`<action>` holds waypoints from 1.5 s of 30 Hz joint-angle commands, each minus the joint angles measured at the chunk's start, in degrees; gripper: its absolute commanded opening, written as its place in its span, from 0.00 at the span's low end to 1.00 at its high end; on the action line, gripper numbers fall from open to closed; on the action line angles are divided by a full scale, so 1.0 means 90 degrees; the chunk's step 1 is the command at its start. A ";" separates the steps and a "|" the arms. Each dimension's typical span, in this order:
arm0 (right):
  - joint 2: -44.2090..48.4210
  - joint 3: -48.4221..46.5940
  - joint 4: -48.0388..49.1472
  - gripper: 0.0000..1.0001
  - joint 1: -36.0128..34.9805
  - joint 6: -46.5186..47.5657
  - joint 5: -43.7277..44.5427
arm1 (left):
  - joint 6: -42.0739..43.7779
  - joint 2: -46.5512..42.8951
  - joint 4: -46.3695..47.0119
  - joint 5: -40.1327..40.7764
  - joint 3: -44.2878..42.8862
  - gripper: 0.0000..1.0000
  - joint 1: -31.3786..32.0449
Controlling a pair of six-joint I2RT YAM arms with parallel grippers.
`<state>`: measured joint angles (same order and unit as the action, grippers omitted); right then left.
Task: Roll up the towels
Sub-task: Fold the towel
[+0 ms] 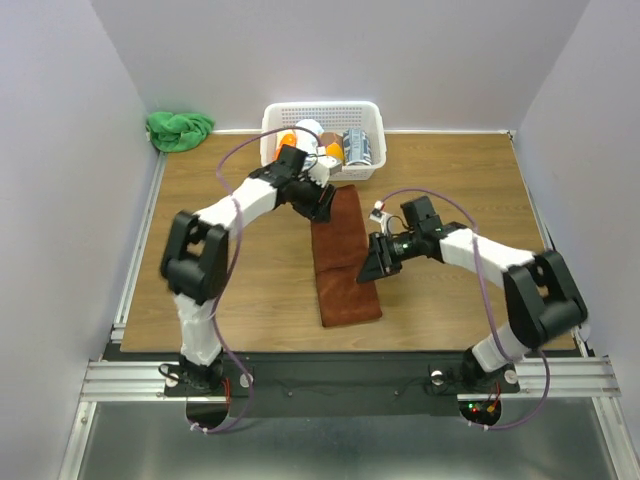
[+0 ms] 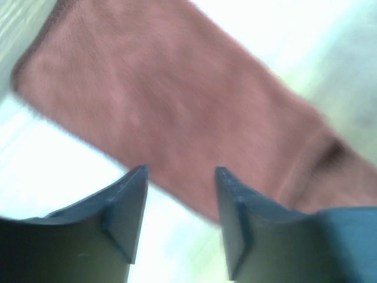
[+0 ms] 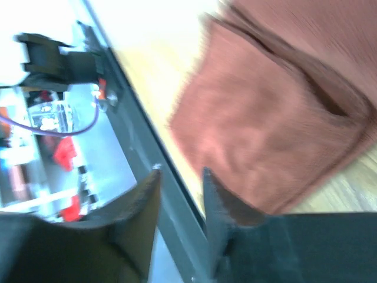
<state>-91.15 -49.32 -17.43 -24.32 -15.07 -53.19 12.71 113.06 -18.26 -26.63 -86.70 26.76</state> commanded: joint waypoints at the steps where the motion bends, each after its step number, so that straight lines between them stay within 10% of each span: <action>1: 0.0938 -0.0125 0.0413 0.48 0.0016 -0.0113 0.0002 | 0.0208 -0.2393 0.1179 -0.0351 0.0891 0.80 -0.0015; 8: 0.0354 0.0197 0.0404 0.44 -0.0071 -0.0074 -0.0281 | 0.1525 -0.3888 0.0585 -0.0128 0.2414 0.95 0.0414; 15: -0.0622 0.0480 0.0394 0.40 -0.0111 0.0268 -0.0019 | 0.2884 -0.4973 0.0525 0.1598 0.4280 0.77 0.2900; 24: -0.0858 0.0627 0.0325 0.37 -0.0121 0.0366 0.0119 | 0.2348 -0.4175 0.1559 0.3280 0.4994 0.70 0.4886; 32: -0.0673 0.0646 0.0316 0.07 -0.0121 0.0307 0.0070 | 0.2425 -0.3276 0.1960 0.3301 0.4916 0.52 0.5190; 42: -0.0497 0.0666 0.0306 0.05 -0.0130 0.0288 0.0207 | 0.2523 -0.2855 0.1990 0.3164 0.4887 0.46 0.5200; 45: -0.0303 0.0501 0.0248 0.02 -0.0130 0.0336 0.0139 | 0.2523 -0.2815 0.1913 0.3077 0.4867 0.26 0.5200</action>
<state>-96.88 -43.00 -15.03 -24.86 -13.06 -51.48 35.20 87.20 -1.96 1.78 -42.65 73.14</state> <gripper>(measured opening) 0.032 0.330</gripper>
